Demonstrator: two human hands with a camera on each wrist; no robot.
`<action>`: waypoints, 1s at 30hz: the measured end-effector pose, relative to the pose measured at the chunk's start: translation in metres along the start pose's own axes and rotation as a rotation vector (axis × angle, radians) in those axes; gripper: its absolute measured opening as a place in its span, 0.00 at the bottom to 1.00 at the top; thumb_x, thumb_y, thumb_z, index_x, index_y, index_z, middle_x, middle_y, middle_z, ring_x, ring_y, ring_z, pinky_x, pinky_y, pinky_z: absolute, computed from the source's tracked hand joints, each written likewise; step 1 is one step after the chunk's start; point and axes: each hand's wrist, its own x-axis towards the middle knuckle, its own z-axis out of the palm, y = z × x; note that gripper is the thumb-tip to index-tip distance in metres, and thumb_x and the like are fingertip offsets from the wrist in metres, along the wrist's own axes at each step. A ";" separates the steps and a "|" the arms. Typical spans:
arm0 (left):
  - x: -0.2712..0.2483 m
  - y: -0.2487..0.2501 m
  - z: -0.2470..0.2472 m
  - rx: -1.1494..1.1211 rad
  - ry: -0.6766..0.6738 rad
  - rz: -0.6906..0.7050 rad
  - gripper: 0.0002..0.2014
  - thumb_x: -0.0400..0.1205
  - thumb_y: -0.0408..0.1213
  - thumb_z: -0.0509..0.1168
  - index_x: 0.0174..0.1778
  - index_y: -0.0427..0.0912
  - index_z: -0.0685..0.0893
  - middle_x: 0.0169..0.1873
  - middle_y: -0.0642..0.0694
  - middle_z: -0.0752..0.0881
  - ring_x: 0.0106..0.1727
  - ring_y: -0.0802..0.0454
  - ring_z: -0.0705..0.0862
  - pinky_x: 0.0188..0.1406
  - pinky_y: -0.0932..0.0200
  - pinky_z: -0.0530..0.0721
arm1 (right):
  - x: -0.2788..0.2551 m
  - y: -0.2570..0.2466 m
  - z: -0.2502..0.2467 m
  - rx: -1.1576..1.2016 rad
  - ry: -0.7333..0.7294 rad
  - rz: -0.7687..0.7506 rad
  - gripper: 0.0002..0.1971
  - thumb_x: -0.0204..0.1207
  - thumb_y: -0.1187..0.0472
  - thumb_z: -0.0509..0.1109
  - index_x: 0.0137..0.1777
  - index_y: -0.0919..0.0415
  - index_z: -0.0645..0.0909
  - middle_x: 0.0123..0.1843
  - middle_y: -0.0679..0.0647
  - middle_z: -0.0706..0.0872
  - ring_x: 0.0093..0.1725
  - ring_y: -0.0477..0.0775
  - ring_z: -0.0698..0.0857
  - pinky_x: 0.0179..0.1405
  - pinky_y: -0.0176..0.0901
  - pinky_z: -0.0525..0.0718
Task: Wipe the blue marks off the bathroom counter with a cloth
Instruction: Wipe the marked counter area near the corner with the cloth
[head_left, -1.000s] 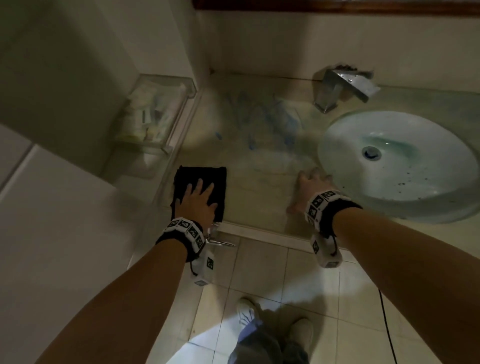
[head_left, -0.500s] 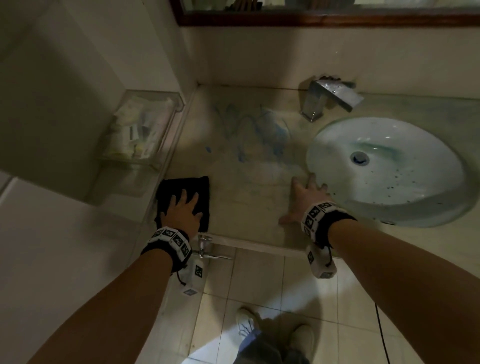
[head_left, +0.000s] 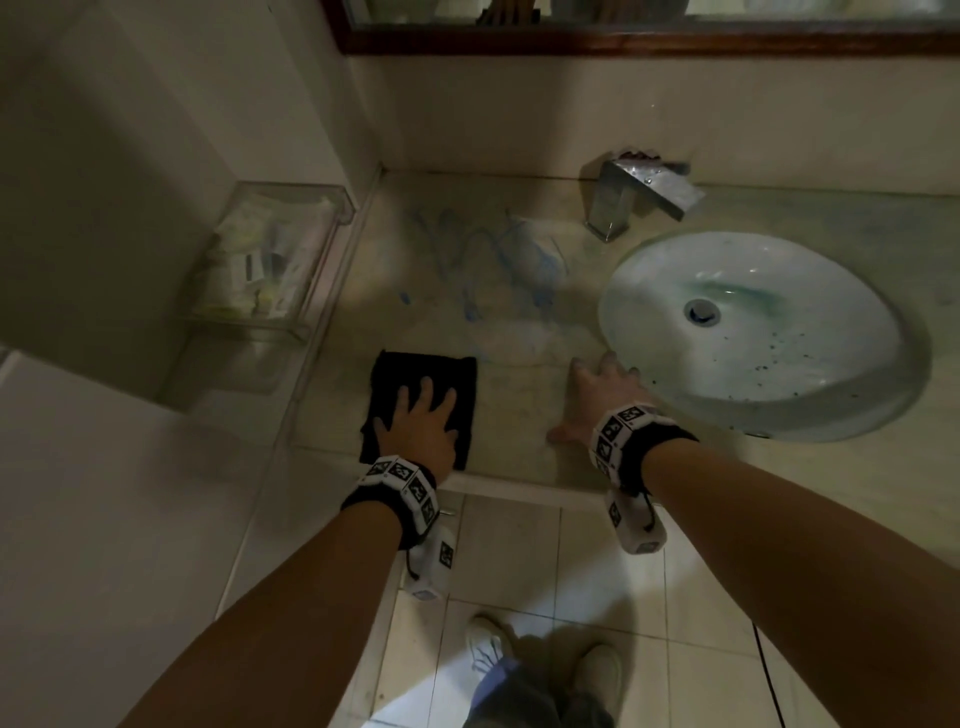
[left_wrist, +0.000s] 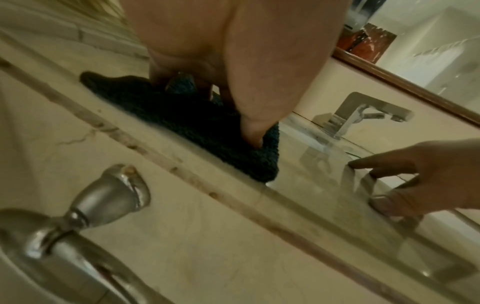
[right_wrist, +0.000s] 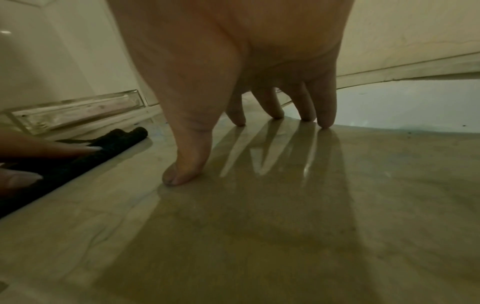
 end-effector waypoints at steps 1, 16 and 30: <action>0.001 -0.007 -0.002 -0.012 0.000 0.005 0.30 0.88 0.51 0.53 0.84 0.63 0.47 0.85 0.54 0.41 0.85 0.44 0.43 0.79 0.31 0.56 | -0.001 -0.005 -0.002 -0.024 0.013 -0.011 0.59 0.54 0.28 0.78 0.82 0.49 0.54 0.85 0.65 0.49 0.78 0.79 0.60 0.73 0.71 0.70; 0.038 -0.059 -0.011 -0.091 0.047 -0.098 0.32 0.86 0.57 0.55 0.84 0.64 0.47 0.85 0.53 0.45 0.85 0.44 0.45 0.77 0.31 0.61 | 0.035 -0.023 -0.033 -0.070 0.059 -0.058 0.55 0.61 0.32 0.77 0.83 0.53 0.55 0.79 0.63 0.62 0.78 0.73 0.61 0.73 0.65 0.73; 0.094 -0.064 -0.036 -0.171 0.087 -0.263 0.35 0.87 0.55 0.51 0.86 0.46 0.46 0.86 0.45 0.46 0.84 0.38 0.50 0.80 0.37 0.61 | 0.052 -0.025 -0.027 -0.052 0.027 0.002 0.62 0.56 0.32 0.80 0.84 0.49 0.48 0.84 0.63 0.50 0.80 0.74 0.58 0.74 0.66 0.72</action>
